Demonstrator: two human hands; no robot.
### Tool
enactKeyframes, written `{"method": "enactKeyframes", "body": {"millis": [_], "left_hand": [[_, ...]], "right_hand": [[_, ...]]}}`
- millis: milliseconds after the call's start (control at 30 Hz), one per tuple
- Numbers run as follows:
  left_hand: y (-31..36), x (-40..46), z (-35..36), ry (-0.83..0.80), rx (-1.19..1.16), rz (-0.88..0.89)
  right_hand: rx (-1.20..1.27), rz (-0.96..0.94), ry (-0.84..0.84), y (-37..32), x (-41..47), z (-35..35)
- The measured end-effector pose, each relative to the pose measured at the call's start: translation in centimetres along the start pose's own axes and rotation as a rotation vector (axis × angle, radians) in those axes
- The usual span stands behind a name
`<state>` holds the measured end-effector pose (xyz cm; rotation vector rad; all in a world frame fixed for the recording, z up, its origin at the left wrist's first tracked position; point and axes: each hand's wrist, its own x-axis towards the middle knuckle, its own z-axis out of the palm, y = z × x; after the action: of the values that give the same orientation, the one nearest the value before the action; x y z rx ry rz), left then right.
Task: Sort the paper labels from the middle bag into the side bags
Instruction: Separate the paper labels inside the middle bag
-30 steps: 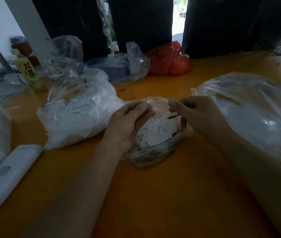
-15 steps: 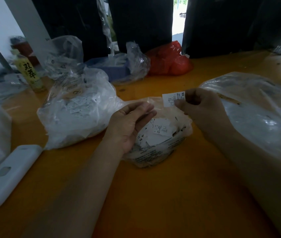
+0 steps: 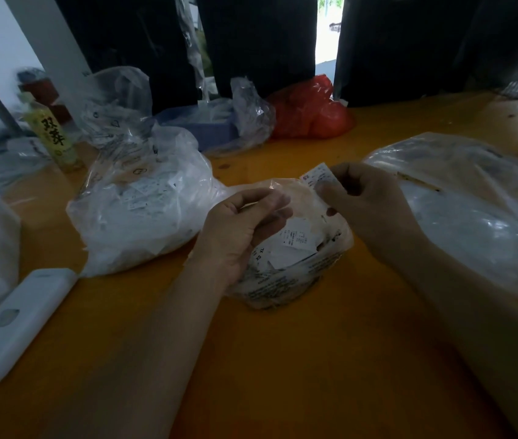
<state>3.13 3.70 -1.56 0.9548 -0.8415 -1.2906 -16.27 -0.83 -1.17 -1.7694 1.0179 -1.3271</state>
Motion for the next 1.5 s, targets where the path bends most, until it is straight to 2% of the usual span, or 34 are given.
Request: {"method": "enactKeyframes", "body": {"millis": [633, 767, 933, 1500], "left_hand": [[0.0, 0.11, -0.03, 0.016, -0.044, 0.033], [0.0, 0.05, -0.04, 0.015, 0.0, 0.042], [0.06, 0.07, -0.22, 0.038, 0.121, 0.057], [-0.04, -0.09, -0.08, -0.013, 0.227, 0.028]], "right_hand": [[-0.156, -0.077, -0.013, -0.48, -0.31, 0.38], [-0.135, -0.073, -0.02, -0.63, -0.24, 0.14], [-0.138, -0.05, -0.115, -0.57, -0.45, 0.26], [-0.132, -0.076, 0.003, -0.5, -0.13, 0.12]]}}
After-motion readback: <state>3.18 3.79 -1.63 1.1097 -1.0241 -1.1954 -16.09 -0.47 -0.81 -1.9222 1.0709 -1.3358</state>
